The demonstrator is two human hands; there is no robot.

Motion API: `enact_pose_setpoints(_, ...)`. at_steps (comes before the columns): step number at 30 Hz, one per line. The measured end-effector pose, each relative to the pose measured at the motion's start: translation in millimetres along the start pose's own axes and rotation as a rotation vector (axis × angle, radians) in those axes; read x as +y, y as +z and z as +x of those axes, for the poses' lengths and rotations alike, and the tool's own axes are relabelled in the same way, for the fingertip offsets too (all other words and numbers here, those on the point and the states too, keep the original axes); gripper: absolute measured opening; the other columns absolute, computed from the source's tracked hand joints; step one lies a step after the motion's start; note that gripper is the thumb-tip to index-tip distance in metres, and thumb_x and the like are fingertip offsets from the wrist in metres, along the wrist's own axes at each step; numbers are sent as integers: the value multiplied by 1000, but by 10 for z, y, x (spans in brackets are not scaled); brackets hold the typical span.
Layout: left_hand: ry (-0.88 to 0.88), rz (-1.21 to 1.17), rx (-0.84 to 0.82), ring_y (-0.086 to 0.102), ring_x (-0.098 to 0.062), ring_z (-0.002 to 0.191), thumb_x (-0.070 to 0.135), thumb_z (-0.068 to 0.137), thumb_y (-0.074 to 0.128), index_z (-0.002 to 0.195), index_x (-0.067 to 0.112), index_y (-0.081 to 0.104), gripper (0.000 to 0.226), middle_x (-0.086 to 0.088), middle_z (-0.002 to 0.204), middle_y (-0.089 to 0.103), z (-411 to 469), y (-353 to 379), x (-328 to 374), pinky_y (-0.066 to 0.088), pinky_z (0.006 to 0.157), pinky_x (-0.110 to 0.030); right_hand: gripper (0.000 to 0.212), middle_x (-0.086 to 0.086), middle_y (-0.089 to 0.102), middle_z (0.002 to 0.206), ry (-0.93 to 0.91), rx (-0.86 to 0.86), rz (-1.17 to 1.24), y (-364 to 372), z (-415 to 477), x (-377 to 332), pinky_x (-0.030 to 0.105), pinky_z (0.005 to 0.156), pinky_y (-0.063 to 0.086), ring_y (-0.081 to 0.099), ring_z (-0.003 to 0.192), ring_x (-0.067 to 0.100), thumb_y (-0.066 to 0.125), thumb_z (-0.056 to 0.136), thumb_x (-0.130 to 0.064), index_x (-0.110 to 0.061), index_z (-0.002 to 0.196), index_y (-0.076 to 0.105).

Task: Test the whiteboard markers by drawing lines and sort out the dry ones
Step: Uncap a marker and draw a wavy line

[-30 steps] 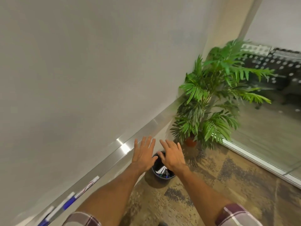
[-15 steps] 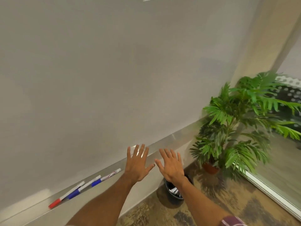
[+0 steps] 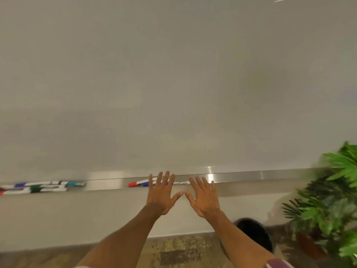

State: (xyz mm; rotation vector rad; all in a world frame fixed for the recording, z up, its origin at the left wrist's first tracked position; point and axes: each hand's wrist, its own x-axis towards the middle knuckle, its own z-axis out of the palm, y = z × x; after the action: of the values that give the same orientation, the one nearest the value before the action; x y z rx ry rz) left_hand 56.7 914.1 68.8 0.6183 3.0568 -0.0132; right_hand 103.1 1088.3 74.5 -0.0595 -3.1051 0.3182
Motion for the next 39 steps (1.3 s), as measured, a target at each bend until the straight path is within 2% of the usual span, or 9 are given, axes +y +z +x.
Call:
enact_pose_setpoints(5, -190, -27, -27, -14, -28, 149, 80, 53, -40, 154, 29, -9, 117, 1, 155, -24, -475, 9, -545, -43, 92, -49, 113, -4, 9, 159, -142, -54, -23, 141, 36, -625, 47, 118, -2, 3, 147, 19, -36, 55, -78, -35, 150, 8)
enact_pose_setpoints(8, -307, -48, -78, 18, -34, 147, 80, 78, -20, 154, 27, 23, 102, -6, 161, 12, -813, -45, -899, -19, 110, -59, 113, -5, 10, 159, -241, -72, -31, 207, 33, -1072, 47, 117, -3, 4, 147, 18, -34, 57, -78, -34, 150, 9)
enact_pose_setpoints(9, -336, -58, -72, 19, -34, 147, 79, 79, -19, 154, 27, 24, 101, -6, 160, 13, -914, -47, -1012, -18, 110, -58, 112, -5, 10, 159, -274, -76, -35, 232, 28, -1219, 47, 117, -4, 3, 147, 18, -34, 57, -79, -34, 150, 9)
enact_pose_setpoints(11, -354, -39, -18, -5, -30, 150, 79, 64, -34, 156, 27, 0, 110, -2, 162, -10, -1135, 10, -1244, -35, 100, -52, 111, -5, 9, 159, -341, -89, -46, 288, 16, -1528, 47, 116, -6, 2, 147, 19, -33, 57, -78, -33, 151, 7)
enact_pose_setpoints(13, -418, -25, 0, -14, -27, 149, 78, 55, -41, 155, 27, -9, 116, -1, 162, -15, -1366, 21, -1491, -39, 95, -50, 112, -4, 10, 159, -401, -99, -55, 340, -1, -1860, 46, 115, -7, 3, 147, 19, -34, 57, -78, -32, 151, 8)
enact_pose_setpoints(21, -584, -40, -33, -16, -27, 149, 78, 53, -41, 154, 28, -11, 117, -1, 162, -16, -2333, 66, -2535, -39, 94, -50, 111, -3, 9, 159, -529, -122, -29, 599, -281, -3234, 48, 114, -8, 3, 147, 20, -33, 56, -79, -35, 150, 8)
enact_pose_setpoints(25, -622, -58, -30, -16, -28, 149, 79, 53, -39, 154, 28, -11, 117, -1, 162, -16, -2741, 42, -3047, -33, 102, -54, 111, -3, 10, 159, -557, -117, -10, 713, -399, -3871, 48, 114, -10, 4, 147, 21, -32, 58, -79, -35, 150, 9)
enact_pose_setpoints(28, -659, -55, -13, -15, -28, 149, 79, 60, -32, 155, 27, -12, 110, -1, 162, -15, -2994, 11, -3445, -25, 108, -56, 111, -2, 10, 159, -583, -109, 0, 776, -457, -4347, 47, 114, -9, 4, 147, 21, -33, 57, -79, -35, 150, 9)
enact_pose_setpoints(39, -788, -59, -11, -15, -28, 149, 77, 79, -10, 155, 28, -10, 90, -1, 162, -15, -3610, -27, -4530, -23, 108, -55, 113, -3, 8, 159, -685, -118, -43, 1045, -476, -5575, 47, 115, -7, 4, 147, 20, -35, 55, -79, -36, 150, 7)
